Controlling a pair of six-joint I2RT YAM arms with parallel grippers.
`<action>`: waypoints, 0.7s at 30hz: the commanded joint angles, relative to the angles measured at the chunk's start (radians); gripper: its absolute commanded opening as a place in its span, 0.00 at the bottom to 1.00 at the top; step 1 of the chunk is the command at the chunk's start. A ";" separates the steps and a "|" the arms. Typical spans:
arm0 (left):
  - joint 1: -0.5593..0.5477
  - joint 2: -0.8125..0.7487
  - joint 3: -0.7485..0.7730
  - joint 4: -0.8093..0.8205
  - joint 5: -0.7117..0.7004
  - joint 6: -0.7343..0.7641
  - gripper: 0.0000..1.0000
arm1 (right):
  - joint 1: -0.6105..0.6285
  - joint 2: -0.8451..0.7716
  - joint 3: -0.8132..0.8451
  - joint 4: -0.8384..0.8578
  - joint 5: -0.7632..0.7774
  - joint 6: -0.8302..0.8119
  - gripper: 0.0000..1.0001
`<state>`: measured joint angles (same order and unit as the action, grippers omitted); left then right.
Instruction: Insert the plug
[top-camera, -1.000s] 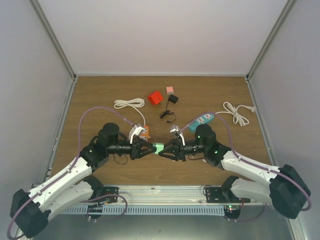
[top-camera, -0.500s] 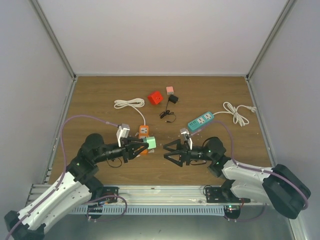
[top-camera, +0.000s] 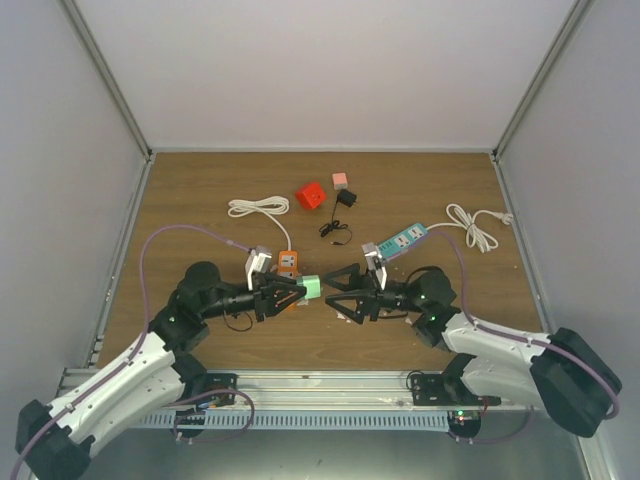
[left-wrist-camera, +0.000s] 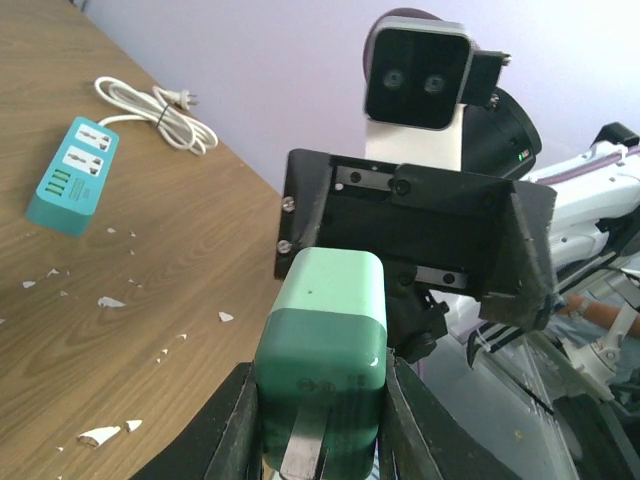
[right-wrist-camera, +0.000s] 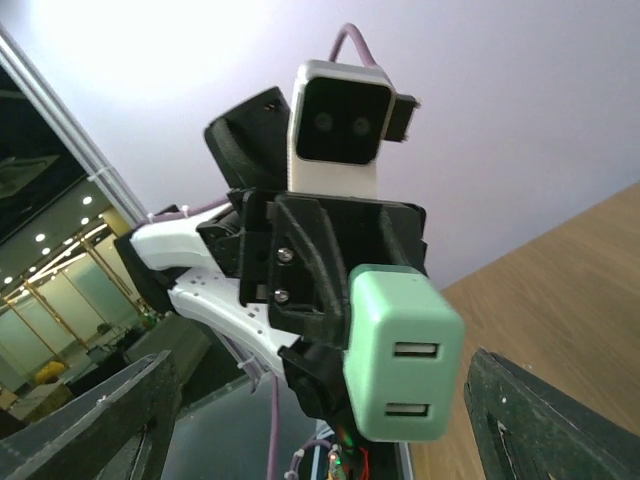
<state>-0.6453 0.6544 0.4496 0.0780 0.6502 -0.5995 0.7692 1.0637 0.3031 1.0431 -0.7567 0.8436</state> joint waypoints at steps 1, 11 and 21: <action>0.001 0.027 -0.015 0.143 0.043 -0.019 0.00 | 0.010 0.057 0.036 -0.003 0.000 -0.014 0.80; 0.001 0.047 -0.021 0.173 0.052 -0.018 0.00 | 0.039 0.132 0.084 -0.018 -0.010 -0.024 0.75; 0.001 0.052 -0.032 0.186 0.057 -0.016 0.00 | 0.064 0.194 0.116 -0.017 -0.022 -0.031 0.49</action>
<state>-0.6453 0.7044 0.4328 0.1848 0.6945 -0.6189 0.8223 1.2438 0.3893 1.0096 -0.7666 0.8295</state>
